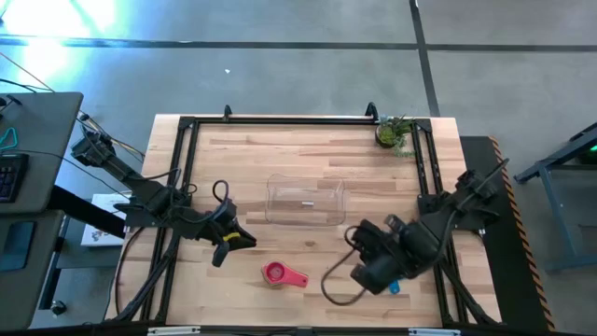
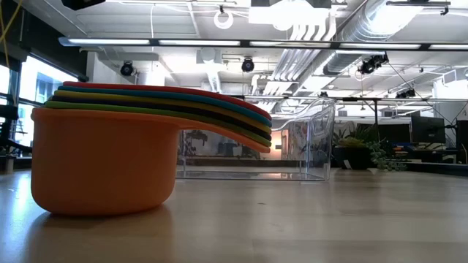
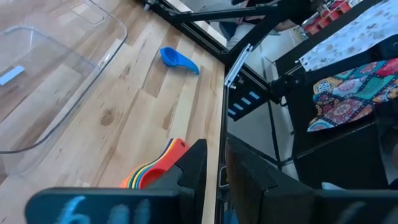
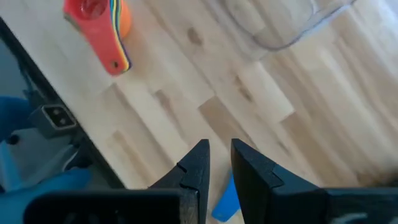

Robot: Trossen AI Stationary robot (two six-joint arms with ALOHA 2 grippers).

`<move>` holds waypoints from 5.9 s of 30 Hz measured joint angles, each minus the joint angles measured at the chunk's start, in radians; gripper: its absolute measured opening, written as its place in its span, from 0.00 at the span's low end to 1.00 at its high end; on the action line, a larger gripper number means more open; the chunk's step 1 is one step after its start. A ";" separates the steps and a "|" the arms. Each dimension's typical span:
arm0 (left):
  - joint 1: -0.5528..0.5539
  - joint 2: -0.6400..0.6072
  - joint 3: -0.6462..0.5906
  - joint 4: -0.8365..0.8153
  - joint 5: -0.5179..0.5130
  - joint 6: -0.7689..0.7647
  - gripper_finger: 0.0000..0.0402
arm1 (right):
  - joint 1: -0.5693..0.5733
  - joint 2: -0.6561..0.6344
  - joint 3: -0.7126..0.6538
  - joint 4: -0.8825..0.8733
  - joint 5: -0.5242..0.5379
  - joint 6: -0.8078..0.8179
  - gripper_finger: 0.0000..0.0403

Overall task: Nest measuring cups in basket
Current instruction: Stack the blue measuring cup on top of the red measuring cup

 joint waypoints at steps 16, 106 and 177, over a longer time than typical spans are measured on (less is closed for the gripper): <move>0.000 0.000 0.000 -0.003 0.000 0.010 0.13 | 0.179 0.022 0.000 -0.002 0.095 0.272 0.14; 0.000 0.001 -0.001 -0.037 0.023 0.016 0.13 | 0.061 -0.036 -0.919 0.732 -0.277 0.226 0.35; -0.171 0.456 -0.001 -0.221 -0.001 -0.581 0.13 | -0.057 -0.016 -0.463 0.799 0.084 -0.232 0.01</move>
